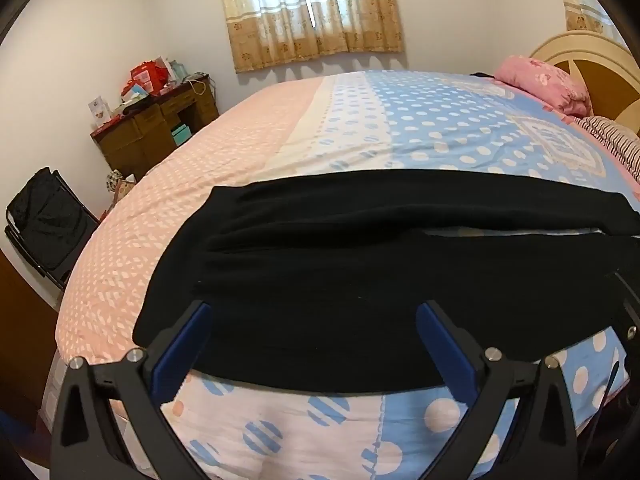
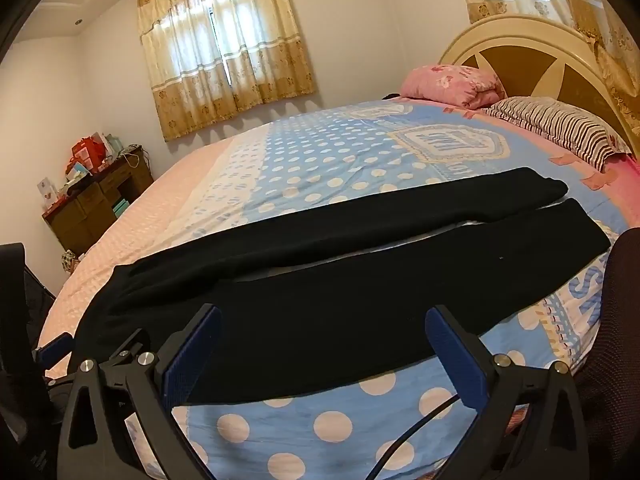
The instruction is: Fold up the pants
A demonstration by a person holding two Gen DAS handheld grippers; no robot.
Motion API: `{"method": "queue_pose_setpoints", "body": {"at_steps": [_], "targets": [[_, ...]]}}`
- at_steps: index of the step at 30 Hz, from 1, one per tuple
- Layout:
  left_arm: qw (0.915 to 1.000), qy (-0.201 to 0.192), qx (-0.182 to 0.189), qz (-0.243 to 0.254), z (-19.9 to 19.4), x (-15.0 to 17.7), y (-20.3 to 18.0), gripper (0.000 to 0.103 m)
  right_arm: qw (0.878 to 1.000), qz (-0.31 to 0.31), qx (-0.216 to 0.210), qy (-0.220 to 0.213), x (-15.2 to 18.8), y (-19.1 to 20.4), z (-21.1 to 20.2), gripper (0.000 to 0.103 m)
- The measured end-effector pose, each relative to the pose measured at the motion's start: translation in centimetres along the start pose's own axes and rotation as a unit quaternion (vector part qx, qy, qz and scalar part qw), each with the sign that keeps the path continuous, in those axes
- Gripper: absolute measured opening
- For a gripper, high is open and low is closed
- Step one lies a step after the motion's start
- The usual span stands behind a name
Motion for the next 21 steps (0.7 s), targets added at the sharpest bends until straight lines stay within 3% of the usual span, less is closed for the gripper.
{"method": "queue_pose_setpoints", "body": {"at_steps": [21], "targets": [[1.0000,0.009,0.000,-0.002,0.53,0.41,0.12,0.103,1.000,0.001,0.003,0.006,0.26,-0.29,0.26,0.102]]}}
Point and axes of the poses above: each gripper's, at about its wrist camera, not at the fingertips, and z roughly the way its jaws point, y to its left, x to its underside, the point moved 8 cm from there along z, roughly the way its jaws point, and after that the axes turned 9 degrees about -y, right-handed, at the moved point
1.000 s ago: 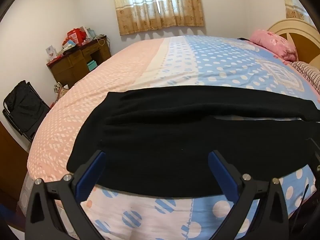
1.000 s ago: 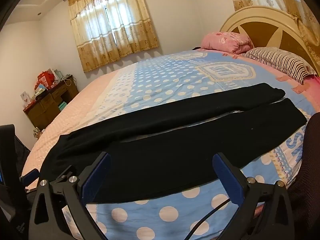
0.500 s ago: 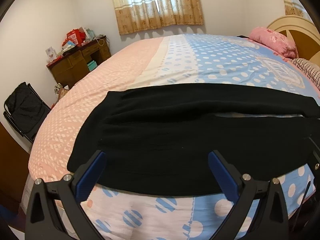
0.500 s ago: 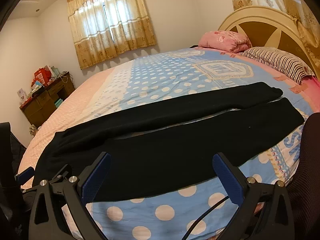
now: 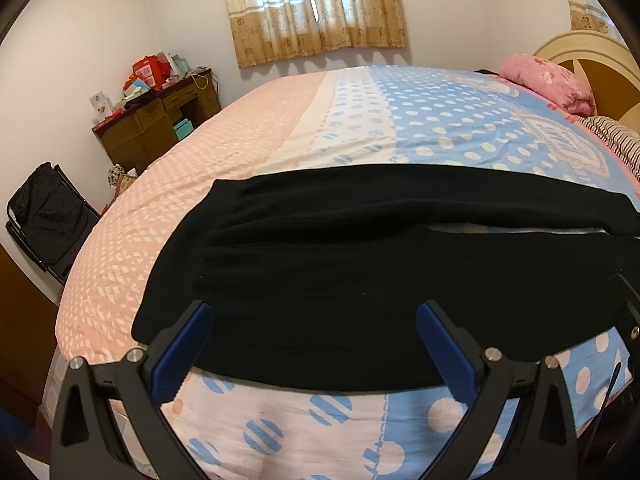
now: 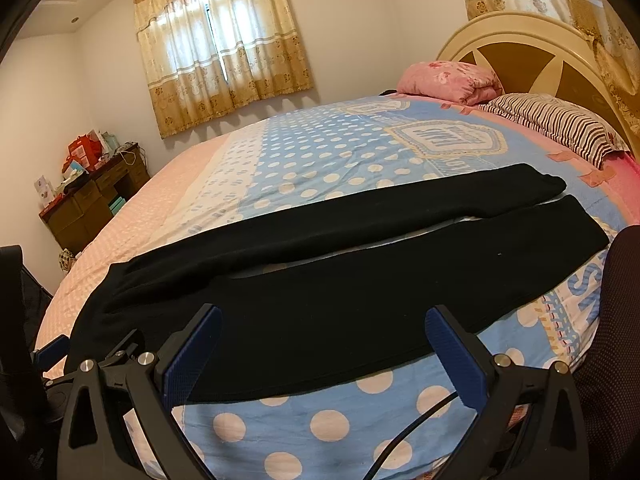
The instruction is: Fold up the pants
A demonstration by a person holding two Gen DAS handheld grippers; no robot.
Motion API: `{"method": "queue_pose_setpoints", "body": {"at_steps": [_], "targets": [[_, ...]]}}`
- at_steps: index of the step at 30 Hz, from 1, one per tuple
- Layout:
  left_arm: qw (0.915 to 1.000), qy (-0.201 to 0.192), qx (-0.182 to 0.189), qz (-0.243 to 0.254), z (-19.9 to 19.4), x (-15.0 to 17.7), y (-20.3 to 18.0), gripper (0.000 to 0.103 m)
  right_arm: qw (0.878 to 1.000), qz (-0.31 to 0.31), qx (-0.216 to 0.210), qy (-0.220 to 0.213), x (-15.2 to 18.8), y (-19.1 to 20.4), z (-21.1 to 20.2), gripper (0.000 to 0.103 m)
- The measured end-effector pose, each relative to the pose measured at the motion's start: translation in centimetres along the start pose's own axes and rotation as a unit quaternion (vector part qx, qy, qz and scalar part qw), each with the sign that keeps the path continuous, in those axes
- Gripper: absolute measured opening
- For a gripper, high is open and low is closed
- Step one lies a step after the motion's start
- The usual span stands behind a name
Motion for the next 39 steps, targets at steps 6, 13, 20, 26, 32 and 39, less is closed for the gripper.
{"method": "queue_pose_setpoints", "body": {"at_steps": [6,13,20,26,32,39], "targets": [[1.0000,0.000,0.001,0.000,0.02,0.09,0.07,0.103,1.000,0.002,0.000,0.004,-0.03,-0.12,0.11,0.102],[1.0000,0.002,0.001,0.000,0.10,0.16,-0.02,0.103,1.000,0.000,0.000,0.007,0.05,-0.16,0.22,0.102],[1.0000,0.003,0.002,0.000,0.09,0.22,-0.03,0.103,1.000,0.001,0.000,0.010,0.12,-0.20,0.37,0.102],[1.0000,0.003,0.002,-0.002,0.10,0.30,-0.07,0.103,1.000,0.000,0.000,0.011,0.21,-0.24,0.42,0.102],[1.0000,0.004,0.002,-0.002,0.10,0.36,-0.07,0.103,1.000,0.001,-0.001,0.011,0.22,-0.25,0.40,0.102],[1.0000,0.004,0.002,-0.001,0.10,0.38,-0.08,0.103,1.000,0.001,-0.001,0.011,0.21,-0.23,0.40,0.102]]}}
Point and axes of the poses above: each gripper's, at about its wrist camera, not at the fingertips, and z roughly the way its jaws point, y to its left, x to its underside, the point moved 8 cm from there along z, roughly the way its jaws point, and after that the axes turned 9 degrees about -y, right-handed, at the moved point
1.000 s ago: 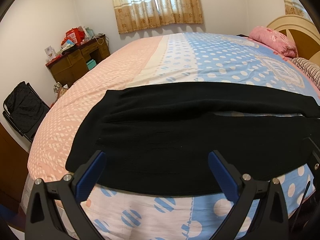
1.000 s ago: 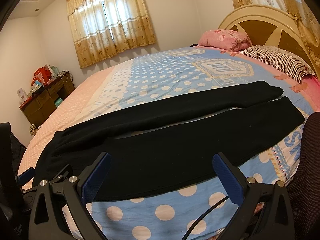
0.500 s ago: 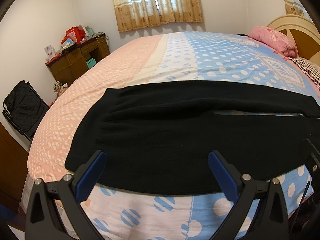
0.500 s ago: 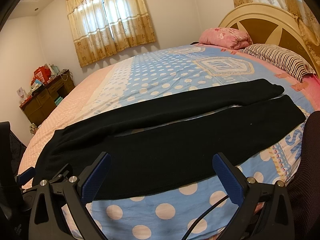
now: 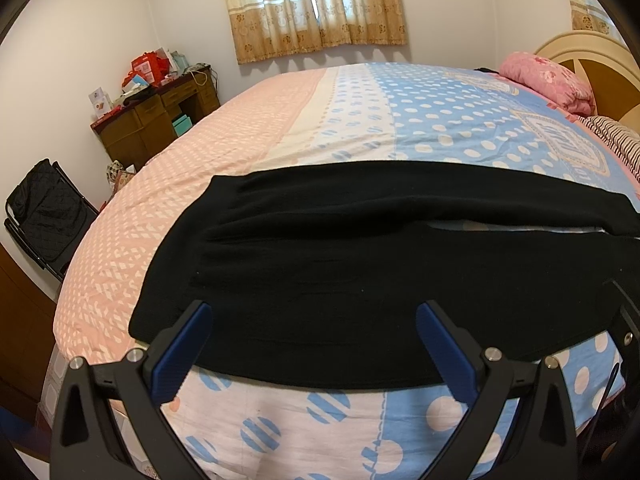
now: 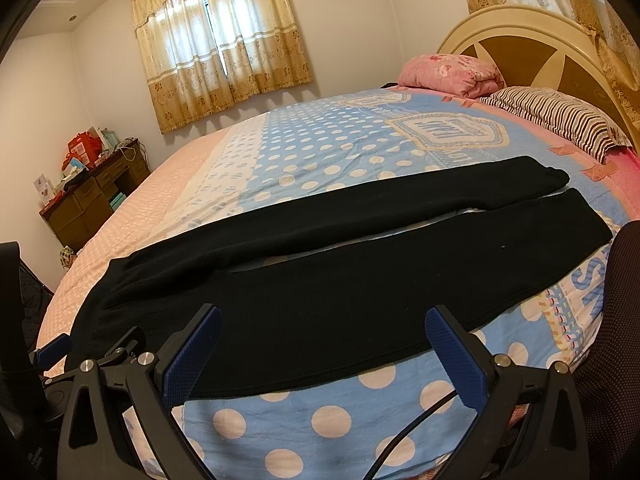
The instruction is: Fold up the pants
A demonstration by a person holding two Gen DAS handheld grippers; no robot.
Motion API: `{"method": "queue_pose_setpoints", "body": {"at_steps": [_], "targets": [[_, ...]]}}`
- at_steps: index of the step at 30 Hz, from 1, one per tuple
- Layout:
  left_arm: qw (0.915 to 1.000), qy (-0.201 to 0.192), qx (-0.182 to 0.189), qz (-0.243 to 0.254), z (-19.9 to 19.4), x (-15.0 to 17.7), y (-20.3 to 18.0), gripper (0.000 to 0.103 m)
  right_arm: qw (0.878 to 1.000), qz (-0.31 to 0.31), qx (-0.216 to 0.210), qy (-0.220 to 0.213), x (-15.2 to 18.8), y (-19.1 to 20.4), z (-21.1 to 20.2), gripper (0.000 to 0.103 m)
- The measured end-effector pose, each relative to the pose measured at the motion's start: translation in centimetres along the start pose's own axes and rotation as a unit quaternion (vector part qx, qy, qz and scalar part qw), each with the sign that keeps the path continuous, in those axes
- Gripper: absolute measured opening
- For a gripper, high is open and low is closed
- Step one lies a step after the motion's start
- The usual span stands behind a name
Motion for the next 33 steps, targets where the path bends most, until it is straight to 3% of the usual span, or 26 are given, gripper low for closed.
{"method": "queue_pose_setpoints", "body": {"at_steps": [17,23,27,33], "targets": [[1.0000,0.003,0.001,0.003,0.1,0.3,0.0,0.103,1.000,0.000,-0.003,0.007,0.9,0.6,0.5,0.102],[0.9994,0.028,0.013,-0.013,1.3,0.3,1.3,0.103,1.000,-0.005,-0.011,0.020,0.8,0.3,1.1,0.102],[0.9985,0.034,0.024,-0.036,2.5,-0.8,3.9,0.103,0.998,-0.020,-0.034,0.044,0.1,0.0,2.8,0.102],[0.9972,0.042,0.027,-0.056,5.2,-4.5,6.7,0.103,0.989,-0.098,-0.077,0.085,-3.6,1.8,8.5,0.102]]}}
Point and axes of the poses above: each gripper's, at about its wrist camera, not at the fingertips, and z roughly the way its jaws point, y to its left, x to its underside, the point moved 8 cm from there along z, roughly the way its jaws point, and after that the axes turned 9 degrees about -y, right-handed, at the moved point
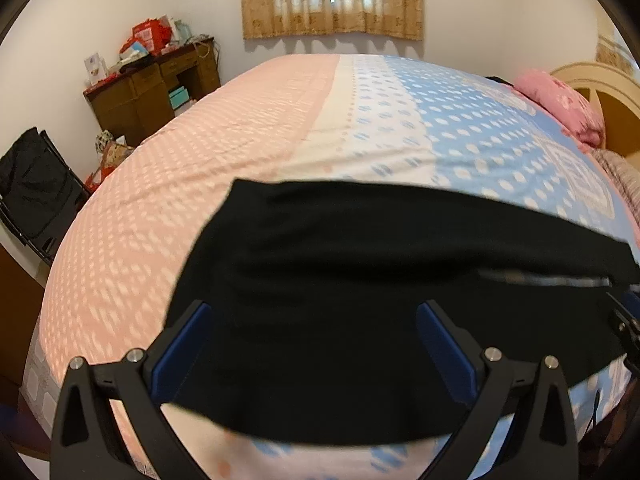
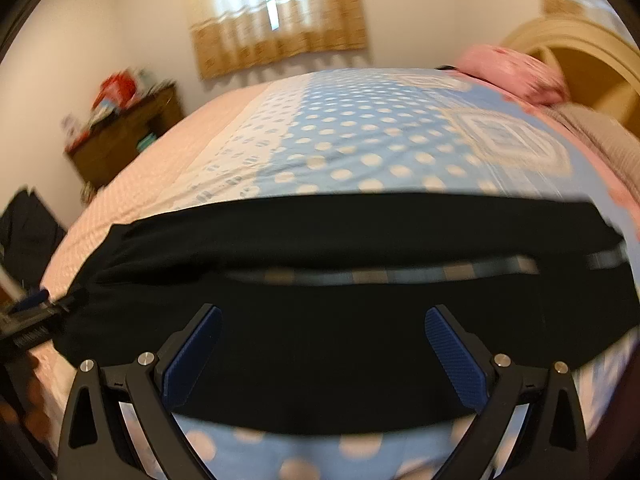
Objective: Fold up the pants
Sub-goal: 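Grasp the pants leg hem with the right gripper and lift it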
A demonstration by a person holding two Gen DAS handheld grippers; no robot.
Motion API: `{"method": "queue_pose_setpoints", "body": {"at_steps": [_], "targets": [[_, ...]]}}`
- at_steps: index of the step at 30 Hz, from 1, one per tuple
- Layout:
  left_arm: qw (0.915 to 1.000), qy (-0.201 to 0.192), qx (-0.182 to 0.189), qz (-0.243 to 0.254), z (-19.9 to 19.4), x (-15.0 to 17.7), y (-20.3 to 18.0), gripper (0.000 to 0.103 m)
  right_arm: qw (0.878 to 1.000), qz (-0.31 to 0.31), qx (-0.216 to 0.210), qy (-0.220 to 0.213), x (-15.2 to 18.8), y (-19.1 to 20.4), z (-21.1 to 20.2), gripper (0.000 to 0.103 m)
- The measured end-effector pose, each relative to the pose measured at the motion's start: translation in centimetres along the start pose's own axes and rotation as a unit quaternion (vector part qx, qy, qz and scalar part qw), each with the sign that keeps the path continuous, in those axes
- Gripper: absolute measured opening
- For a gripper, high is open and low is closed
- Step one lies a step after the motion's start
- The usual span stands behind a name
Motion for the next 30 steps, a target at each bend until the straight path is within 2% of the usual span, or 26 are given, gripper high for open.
{"method": "queue_pose_setpoints", "body": {"at_steps": [4,7,10,15,17,18,19,20,21,23,24,26,30], "targets": [[0.9996,-0.003,-0.025,-0.009,2.1,-2.3,1.7,0.103,0.998,-0.049,-0.031,-0.002,-4.3,1.0,4.5,0.101],[0.9991,0.023,-0.033,-0.014,4.5,-2.9,2.5,0.103,0.995,-0.082,-0.048,0.020,-6.4,2.1,8.7,0.097],[0.9983,0.043,-0.026,-0.030,6.2,-2.7,3.1,0.103,0.986,-0.139,-0.076,0.058,-6.8,4.3,13.2,0.085],[0.9973,0.067,-0.021,-0.020,8.5,-2.1,2.8,0.103,0.969,-0.192,-0.119,0.105,-6.6,7.2,19.3,0.082],[0.9968,0.076,-0.020,-0.015,9.2,-1.7,2.9,0.103,0.958,-0.195,-0.158,0.137,-6.0,8.0,20.9,0.072],[0.9965,0.080,-0.021,-0.014,9.5,-1.5,3.0,0.103,0.954,-0.199,-0.167,0.152,-5.4,8.3,21.4,0.060],[0.9963,0.082,-0.024,-0.013,9.8,-1.4,3.2,0.103,0.947,-0.208,-0.173,0.173,-4.7,8.4,22.0,0.053],[0.9960,0.084,-0.028,-0.012,10.1,-1.2,3.3,0.103,0.944,-0.215,-0.176,0.177,-4.3,8.4,22.4,0.053],[0.9957,0.086,-0.032,-0.011,10.3,-1.0,3.5,0.103,0.945,-0.217,-0.184,0.164,-4.4,8.5,22.0,0.047],[0.9954,0.086,-0.039,-0.014,10.3,-0.7,4.0,0.103,0.941,-0.219,-0.201,0.162,-4.3,8.7,21.5,0.029],[0.9955,0.084,-0.040,-0.019,10.0,-0.6,4.2,0.103,0.940,-0.219,-0.203,0.163,-4.3,8.7,21.3,0.011],[0.9961,0.076,-0.035,-0.030,9.0,-0.6,4.6,0.103,0.941,-0.216,-0.202,0.164,-4.3,9.0,20.4,0.006],[0.9978,0.048,-0.030,-0.035,6.2,-0.7,5.6,0.103,0.944,-0.242,-0.195,0.110,-5.3,10.4,17.0,0.005]]}}
Point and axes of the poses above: each gripper's, at about its wrist camera, not at the fingertips, and z roughly the way its jaws point, y to its left, x to its underside, the point moved 8 cm from there along z, roughly the way its jaws point, and after that the axes turned 9 degrees about -y, right-handed, at the moved point
